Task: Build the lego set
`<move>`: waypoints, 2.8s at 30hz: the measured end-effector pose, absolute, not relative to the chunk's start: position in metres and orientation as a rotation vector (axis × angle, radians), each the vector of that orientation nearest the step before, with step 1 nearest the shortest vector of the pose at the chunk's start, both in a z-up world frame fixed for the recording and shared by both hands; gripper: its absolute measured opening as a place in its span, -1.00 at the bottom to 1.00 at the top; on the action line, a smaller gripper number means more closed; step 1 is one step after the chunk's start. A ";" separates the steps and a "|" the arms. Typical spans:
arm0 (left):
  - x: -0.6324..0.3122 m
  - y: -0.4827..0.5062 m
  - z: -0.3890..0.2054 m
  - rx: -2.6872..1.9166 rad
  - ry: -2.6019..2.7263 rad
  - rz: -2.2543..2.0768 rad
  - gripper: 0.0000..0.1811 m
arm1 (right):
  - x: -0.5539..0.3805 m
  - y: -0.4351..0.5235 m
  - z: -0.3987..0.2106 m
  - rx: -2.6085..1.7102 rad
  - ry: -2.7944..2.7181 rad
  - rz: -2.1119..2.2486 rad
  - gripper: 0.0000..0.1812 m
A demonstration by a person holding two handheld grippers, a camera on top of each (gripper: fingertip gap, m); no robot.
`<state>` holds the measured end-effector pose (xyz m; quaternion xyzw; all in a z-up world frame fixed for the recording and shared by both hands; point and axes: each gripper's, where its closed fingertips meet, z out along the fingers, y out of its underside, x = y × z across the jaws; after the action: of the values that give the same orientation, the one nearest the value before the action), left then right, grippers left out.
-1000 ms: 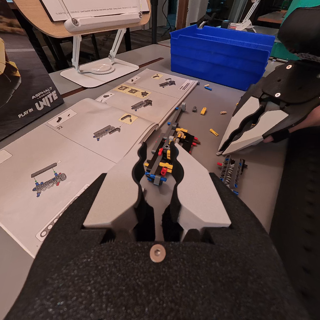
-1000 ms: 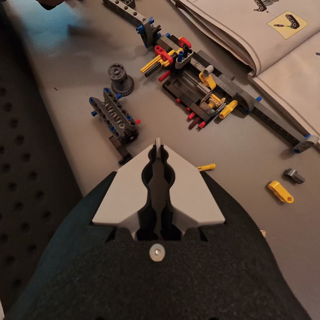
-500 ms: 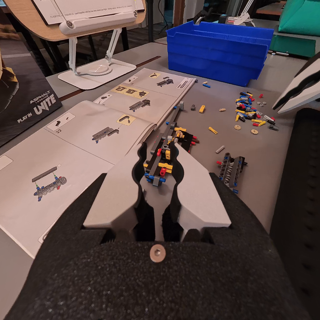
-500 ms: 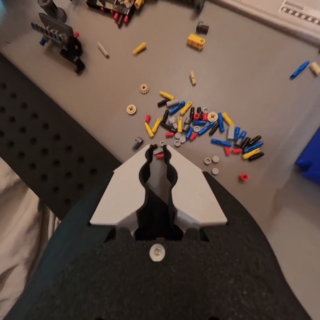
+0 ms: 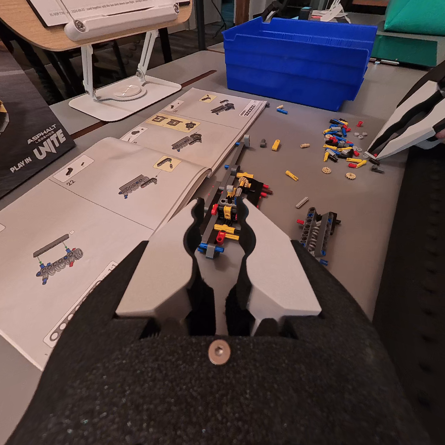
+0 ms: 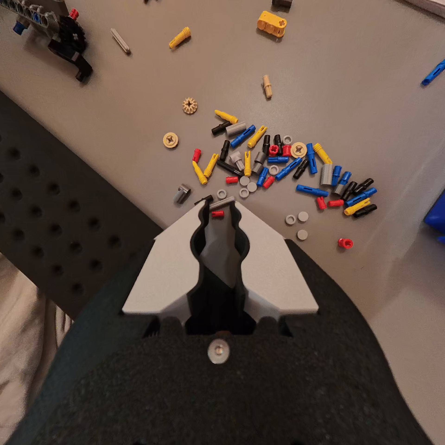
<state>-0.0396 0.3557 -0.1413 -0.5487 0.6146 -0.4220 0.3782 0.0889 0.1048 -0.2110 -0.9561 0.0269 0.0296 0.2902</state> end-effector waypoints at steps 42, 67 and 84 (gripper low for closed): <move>-0.045 0.363 -0.142 -1.421 1.549 -1.053 -0.72 | 0.052 0.197 -0.182 -2.311 -0.194 0.124 -0.83; -0.038 0.356 -0.148 -1.413 1.594 -1.047 -0.72 | 0.123 0.095 -0.204 -2.496 0.135 -0.044 -0.87; -0.037 0.353 -0.149 -1.412 1.603 -1.052 -0.72 | 0.112 0.112 -0.198 -2.453 0.097 -0.014 -0.86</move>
<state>-0.0371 0.3533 -0.1492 -0.5505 0.6252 -0.4103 0.3712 0.1116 0.1124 -0.1978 -0.9409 0.0370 -0.0054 0.3366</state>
